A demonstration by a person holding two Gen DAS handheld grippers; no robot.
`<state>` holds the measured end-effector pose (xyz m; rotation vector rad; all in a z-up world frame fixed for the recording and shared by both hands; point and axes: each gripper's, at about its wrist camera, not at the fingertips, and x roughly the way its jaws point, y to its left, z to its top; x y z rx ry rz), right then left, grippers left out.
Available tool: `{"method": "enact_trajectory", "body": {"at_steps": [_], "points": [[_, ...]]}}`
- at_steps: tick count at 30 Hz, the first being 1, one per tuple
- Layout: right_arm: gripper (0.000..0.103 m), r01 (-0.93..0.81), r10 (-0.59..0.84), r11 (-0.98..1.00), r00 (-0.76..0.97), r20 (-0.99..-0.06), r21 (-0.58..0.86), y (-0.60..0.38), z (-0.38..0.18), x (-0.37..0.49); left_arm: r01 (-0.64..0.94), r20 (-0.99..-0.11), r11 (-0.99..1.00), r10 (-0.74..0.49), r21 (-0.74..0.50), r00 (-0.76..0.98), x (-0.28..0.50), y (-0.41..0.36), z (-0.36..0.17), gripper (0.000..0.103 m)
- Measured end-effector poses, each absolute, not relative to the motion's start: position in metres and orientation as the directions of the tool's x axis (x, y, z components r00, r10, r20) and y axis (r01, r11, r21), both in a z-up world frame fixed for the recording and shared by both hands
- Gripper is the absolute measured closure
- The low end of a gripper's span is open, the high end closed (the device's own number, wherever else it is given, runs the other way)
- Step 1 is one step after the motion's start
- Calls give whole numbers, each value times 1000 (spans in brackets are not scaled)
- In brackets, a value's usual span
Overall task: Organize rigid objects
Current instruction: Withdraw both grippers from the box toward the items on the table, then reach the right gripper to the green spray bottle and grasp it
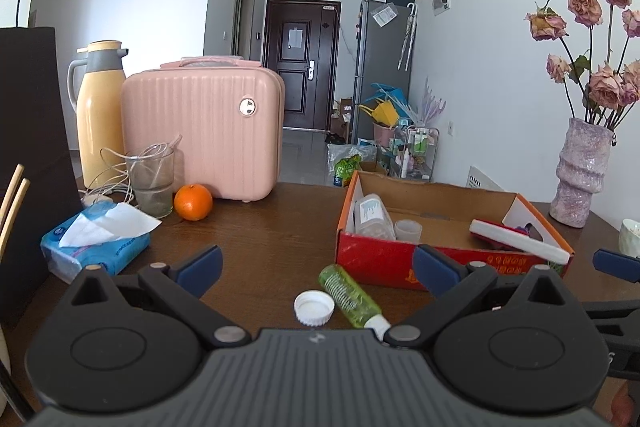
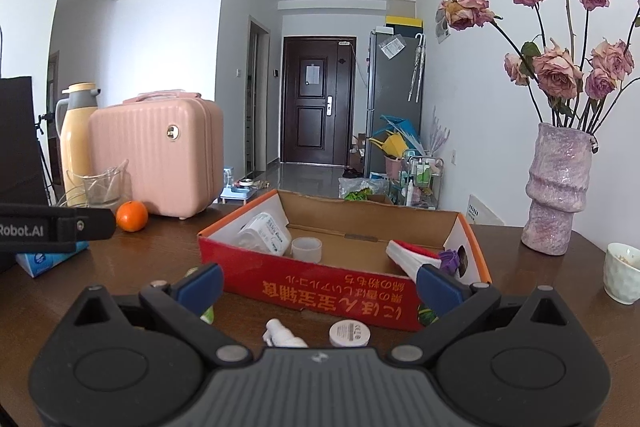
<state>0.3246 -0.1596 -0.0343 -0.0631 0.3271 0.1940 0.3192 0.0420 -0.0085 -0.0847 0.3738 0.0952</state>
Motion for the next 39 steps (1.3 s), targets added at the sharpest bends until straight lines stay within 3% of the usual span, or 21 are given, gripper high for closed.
{"method": "enact_trajectory", "body": {"at_steps": [20,39], "points": [[0,-242,216,970,896,-387,-17,-145,-51,309,-125,-465,990,82,-64,881,308,70,-34,0],[0,-351,291,935,837,-463,-47,-89,-69,370,-199,-498,976,131,-87,857,321,106,-39,0]]}}
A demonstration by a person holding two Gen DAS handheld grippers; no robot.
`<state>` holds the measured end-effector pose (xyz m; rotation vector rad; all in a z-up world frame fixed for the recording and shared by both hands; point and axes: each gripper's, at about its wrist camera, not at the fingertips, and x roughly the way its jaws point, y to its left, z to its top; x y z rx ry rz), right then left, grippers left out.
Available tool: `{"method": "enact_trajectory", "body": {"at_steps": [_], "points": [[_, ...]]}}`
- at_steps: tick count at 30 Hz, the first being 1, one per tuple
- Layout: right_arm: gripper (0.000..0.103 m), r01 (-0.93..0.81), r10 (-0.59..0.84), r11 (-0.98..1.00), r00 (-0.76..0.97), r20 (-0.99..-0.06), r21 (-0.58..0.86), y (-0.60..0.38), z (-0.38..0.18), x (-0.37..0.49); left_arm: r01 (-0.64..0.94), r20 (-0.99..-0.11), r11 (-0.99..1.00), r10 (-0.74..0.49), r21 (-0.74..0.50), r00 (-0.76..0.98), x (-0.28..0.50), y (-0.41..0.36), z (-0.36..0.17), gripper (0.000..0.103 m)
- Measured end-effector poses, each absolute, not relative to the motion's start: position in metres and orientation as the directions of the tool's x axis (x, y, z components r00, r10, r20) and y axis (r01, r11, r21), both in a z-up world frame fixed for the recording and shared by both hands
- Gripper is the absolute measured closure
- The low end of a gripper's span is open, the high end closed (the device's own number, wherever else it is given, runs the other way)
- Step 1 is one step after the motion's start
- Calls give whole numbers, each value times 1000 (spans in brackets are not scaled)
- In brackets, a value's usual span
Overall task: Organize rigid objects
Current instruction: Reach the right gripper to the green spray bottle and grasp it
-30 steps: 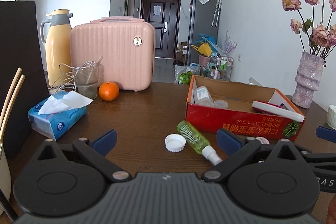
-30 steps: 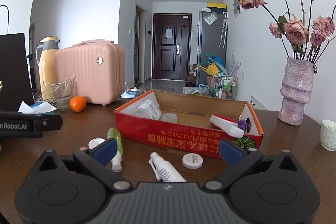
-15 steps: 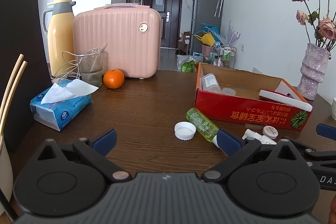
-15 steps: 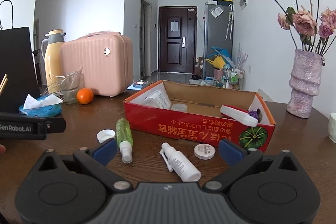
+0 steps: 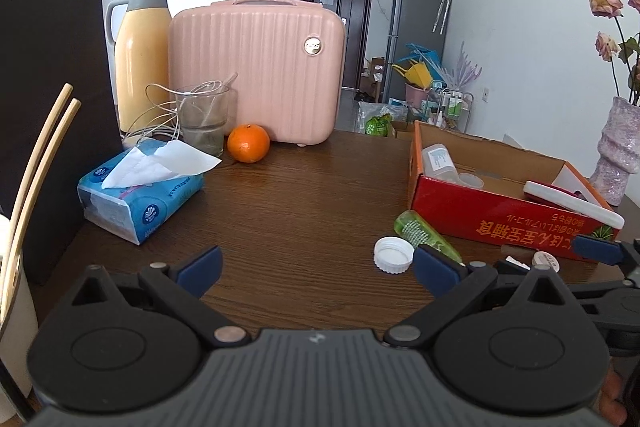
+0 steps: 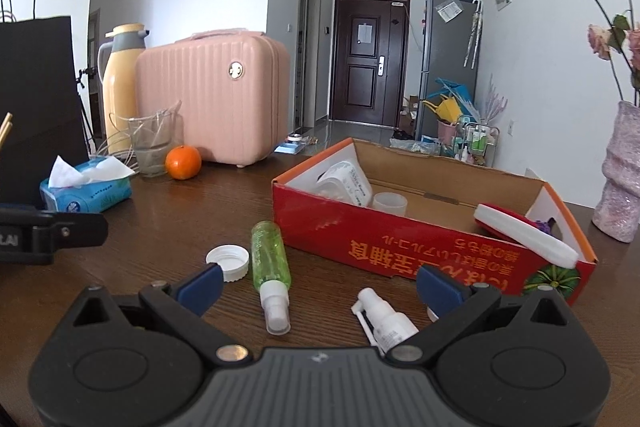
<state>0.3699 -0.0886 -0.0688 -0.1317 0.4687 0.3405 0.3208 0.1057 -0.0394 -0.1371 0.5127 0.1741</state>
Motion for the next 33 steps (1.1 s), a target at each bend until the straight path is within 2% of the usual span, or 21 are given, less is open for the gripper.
{"method": "enact_trajectory", "body": {"at_steps": [7,18,21,26,31,33], "points": [[2,-371,283,926,804,-523,-68,-65,-87,402,-207,-513,975,134,-87,848,327,114,-43,0],[12,-360,246,929,772,-587,-84,-40,-102,446,-196,-528,977,122,-87,840,330,114,-45,0],[16,-367,259,928,760,-596,-66,-37,-104,457,-193,-530,977,115,-94,840,331,115,-45,0],[34,-381,296,924,730,-616,-8,-39,-106,467,-190,-529,977,113,-94,841,330,115,-46,0],[39,-381,303,924,703,-643,19,-42,-112,470,-192,-529,977,113,-96,841,330,114,-45,0],[45,-392,305,920,706,-639,7,-40,-113,468,-191,-531,977,114,-93,840,331,114,-46,0]]}}
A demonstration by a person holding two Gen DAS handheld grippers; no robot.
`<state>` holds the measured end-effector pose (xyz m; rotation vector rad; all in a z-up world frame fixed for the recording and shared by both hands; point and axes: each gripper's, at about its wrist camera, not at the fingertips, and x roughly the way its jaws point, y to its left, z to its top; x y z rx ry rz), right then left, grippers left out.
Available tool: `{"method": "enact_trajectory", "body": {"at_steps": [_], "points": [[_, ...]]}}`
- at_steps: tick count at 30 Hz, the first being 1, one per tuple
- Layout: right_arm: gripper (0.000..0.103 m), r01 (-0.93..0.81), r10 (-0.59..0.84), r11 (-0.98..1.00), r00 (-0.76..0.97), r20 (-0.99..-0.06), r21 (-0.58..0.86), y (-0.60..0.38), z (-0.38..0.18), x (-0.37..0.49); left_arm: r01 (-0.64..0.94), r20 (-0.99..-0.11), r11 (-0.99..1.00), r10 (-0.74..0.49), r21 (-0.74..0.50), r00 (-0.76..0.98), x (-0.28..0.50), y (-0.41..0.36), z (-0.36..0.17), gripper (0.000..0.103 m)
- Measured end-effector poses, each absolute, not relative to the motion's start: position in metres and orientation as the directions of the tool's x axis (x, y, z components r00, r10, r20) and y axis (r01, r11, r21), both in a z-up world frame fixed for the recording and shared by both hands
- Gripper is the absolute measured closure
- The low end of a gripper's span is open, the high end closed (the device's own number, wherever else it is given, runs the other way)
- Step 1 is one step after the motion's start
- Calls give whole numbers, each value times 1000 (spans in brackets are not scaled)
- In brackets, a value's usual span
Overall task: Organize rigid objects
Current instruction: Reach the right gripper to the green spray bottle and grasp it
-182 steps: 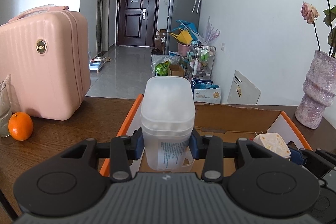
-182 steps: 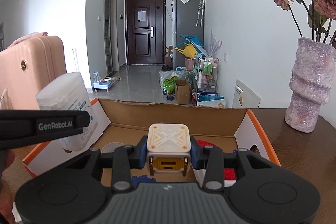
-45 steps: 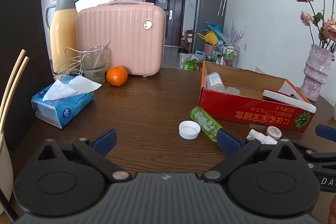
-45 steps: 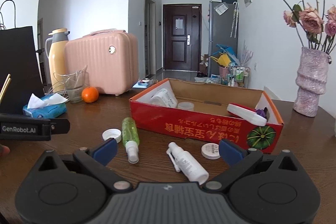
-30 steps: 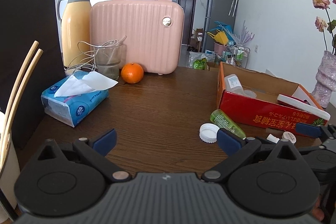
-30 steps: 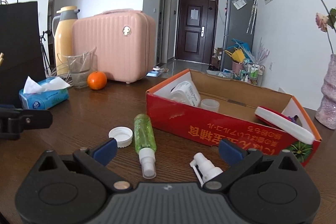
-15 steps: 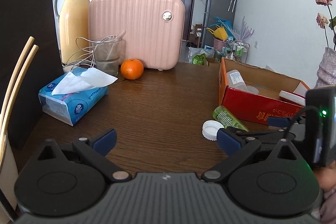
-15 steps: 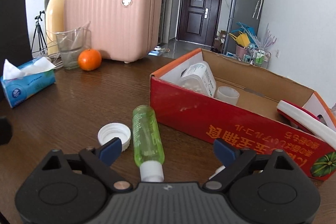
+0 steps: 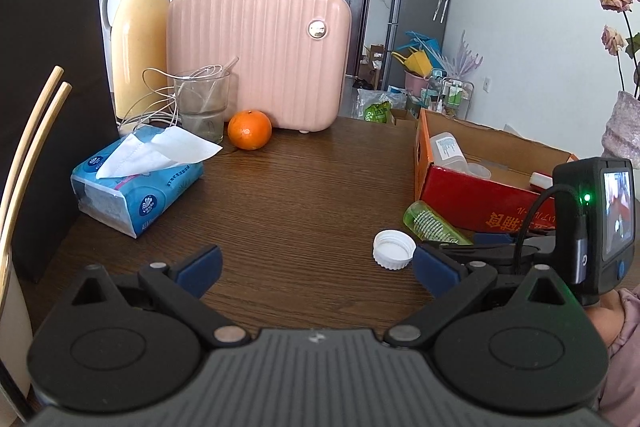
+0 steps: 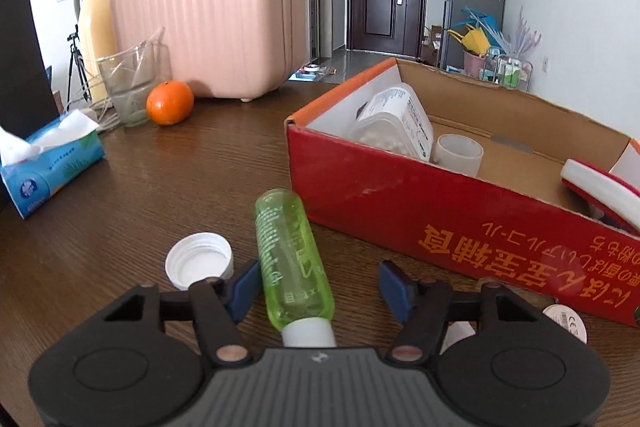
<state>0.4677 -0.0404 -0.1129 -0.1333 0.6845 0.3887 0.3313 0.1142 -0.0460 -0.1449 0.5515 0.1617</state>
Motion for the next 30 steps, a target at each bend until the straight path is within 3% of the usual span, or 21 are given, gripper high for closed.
{"method": "enact_trajectory", "body": {"at_steps": [2,7,30], "points": [[65,-418,332,908,699,-633,15,-39,-112,465,-187,-534,978,109,-94,839,333,115,-47,0],[73,-446,345,895,702,-623,-6,-34,-111,455,-201,-552,976,123,-83,825,340,116,-53,0],[73,-412,377,909,761,-528,56,-61,-88,424,-161,-565,984,94,-70,820,341,111,-56,0]]}}
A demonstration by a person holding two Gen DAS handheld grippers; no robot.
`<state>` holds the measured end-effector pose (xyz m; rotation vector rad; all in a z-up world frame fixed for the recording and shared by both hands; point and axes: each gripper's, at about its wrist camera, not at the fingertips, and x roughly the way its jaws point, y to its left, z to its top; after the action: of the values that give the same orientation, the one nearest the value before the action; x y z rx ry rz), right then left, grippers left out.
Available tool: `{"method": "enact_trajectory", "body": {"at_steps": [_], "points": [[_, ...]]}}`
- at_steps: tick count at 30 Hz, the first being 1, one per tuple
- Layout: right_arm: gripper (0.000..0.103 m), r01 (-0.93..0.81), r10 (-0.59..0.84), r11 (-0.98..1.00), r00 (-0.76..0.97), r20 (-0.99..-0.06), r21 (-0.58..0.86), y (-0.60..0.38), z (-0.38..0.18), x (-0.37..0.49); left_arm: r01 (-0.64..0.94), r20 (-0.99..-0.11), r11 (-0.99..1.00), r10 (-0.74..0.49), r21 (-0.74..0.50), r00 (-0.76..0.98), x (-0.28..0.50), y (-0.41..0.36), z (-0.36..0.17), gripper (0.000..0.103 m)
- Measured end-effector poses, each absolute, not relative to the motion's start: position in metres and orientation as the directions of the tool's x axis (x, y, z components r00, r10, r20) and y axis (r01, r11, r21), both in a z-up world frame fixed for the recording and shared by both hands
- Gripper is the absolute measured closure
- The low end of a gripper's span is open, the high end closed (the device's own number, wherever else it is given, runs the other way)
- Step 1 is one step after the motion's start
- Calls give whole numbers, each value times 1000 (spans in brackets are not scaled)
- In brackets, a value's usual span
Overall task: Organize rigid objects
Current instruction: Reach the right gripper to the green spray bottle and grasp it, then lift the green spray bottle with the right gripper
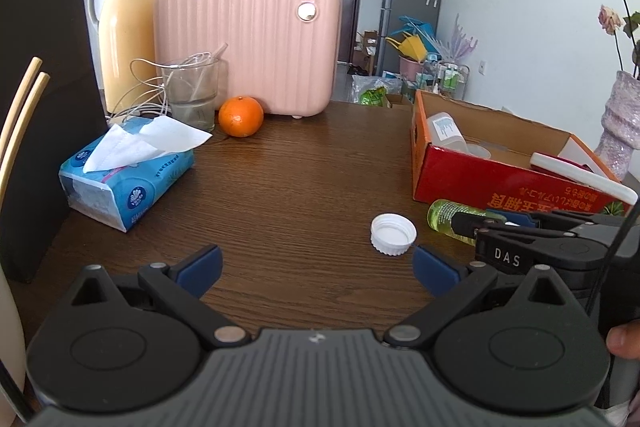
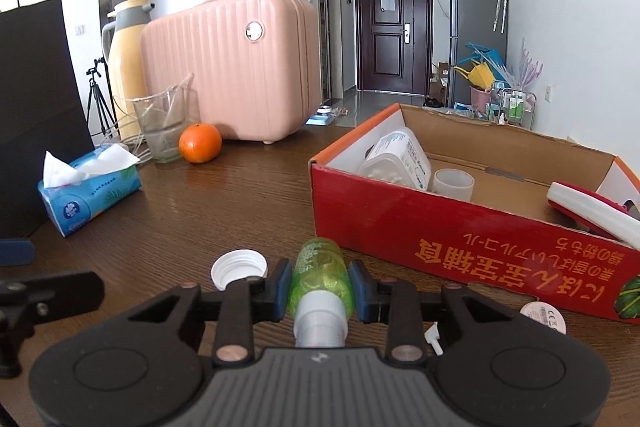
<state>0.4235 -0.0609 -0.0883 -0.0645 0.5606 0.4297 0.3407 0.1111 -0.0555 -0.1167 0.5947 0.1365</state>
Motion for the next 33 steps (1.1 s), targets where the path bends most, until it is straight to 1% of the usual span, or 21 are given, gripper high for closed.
{"method": "enact_trajectory", "body": {"at_steps": [5,11,15,19,21,22,24,33], "points": [[73,-422,372,906,747,-552,38,-63,-90,417,-143,-578,988,80,-64,812,341,108,-57,0],[73,-401,312,916,707,-634,4,-59,-104,425,-144,-579,987,75,-74,812,339,109,-55,0],[72,-400,292,916,706,-646,-23,-54,-107,429,-141,-579,987,72,-76,812,338,108,-55,0],[66,-377,267,925,721,-639,-39,-48,-108,438,-137,-579,988,71,-70,812,338,107,-55,0],[68,-375,269,926,725,-634,-36,-46,-109,442,-138,-582,988,73,-68,810,339,106,-56,0],[72,-383,281,923,720,-634,-26,-46,-109,443,-139,-584,988,73,-69,808,339,106,-56,0],[72,-382,279,924,724,-630,-31,-45,-109,440,-140,-586,988,73,-70,807,339,107,-57,0],[73,-377,320,926,736,-597,31,-61,-98,423,-137,-584,988,70,-72,809,339,107,-56,0]]}}
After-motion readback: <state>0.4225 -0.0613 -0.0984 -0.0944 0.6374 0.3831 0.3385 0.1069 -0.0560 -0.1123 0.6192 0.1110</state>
